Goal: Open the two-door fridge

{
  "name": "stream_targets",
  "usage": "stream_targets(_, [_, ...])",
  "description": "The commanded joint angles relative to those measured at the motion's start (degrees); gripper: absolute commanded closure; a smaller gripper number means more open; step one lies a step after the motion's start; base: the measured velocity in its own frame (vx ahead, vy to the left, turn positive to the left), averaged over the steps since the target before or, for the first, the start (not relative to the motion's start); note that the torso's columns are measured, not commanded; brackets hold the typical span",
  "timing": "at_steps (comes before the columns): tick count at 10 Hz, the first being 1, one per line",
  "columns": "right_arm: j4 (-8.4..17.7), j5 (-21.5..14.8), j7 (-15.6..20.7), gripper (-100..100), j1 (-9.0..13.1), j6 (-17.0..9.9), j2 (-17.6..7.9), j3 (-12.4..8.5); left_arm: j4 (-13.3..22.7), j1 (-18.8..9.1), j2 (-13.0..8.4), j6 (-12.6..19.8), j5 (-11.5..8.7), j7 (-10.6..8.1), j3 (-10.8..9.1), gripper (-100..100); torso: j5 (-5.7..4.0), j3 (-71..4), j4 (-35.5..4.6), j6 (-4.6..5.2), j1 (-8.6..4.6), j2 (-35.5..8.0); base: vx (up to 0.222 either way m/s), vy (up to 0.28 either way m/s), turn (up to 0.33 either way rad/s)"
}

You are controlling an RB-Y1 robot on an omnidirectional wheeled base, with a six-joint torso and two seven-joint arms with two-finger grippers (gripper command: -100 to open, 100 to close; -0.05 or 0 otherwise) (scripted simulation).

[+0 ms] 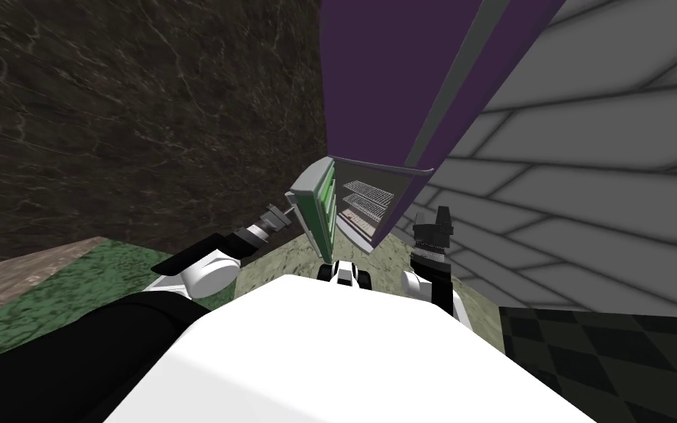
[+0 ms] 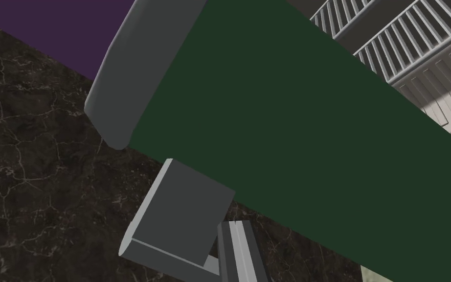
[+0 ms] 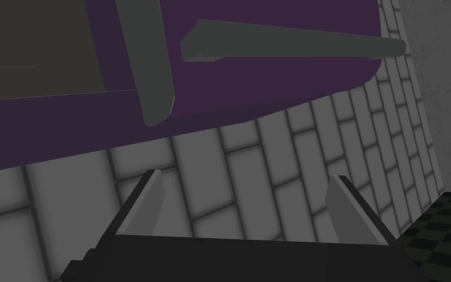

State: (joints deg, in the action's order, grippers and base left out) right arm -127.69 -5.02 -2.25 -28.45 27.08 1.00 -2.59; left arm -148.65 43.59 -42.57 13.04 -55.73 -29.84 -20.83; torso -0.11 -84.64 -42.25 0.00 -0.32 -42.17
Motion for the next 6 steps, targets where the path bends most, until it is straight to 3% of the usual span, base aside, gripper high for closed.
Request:
stream_targets(1, [0.0, 0.0, 0.0, 0, 0.0, 0.0, 0.01, 0.0, 0.02, -0.28, -2.17, -0.84, -1.16, 0.08, 0.54, 100, 0.03, 0.0, 0.0, -0.01, 0.05, 0.0, -0.046, 0.312, -0.18])
stream_targets(3, [0.0, 0.0, 0.0, 0, -0.01, 0.0, 0.0, 0.0, 0.16, -0.49, -2.58, -0.83, -1.39, 0.0, 0.52, 100, 0.14, 0.06, -0.03, -0.01, 0.41, -0.08, -0.025, 0.243, -0.093])
stream_targets(4, [0.0, 0.0, 0.0, 0, -0.01, 0.0, 0.02, 0.01, 1.98, -0.66, -2.58, -1.01, -1.28, 0.12, 0.62, -100, 0.02, 0.04, -0.02, -0.03, -0.14, -0.05, -0.003, 0.04, -0.003])
stream_targets(6, [-0.01, 0.0, 0.0, 0, -0.01, 0.01, 0.04, 0.03, 4.26, -1.0, -2.35, -1.15, -0.92, 0.34, 0.82, -100, -0.04, 0.04, -0.02, 0.0, -0.13, -0.06, 0.001, 0.008, -0.01])
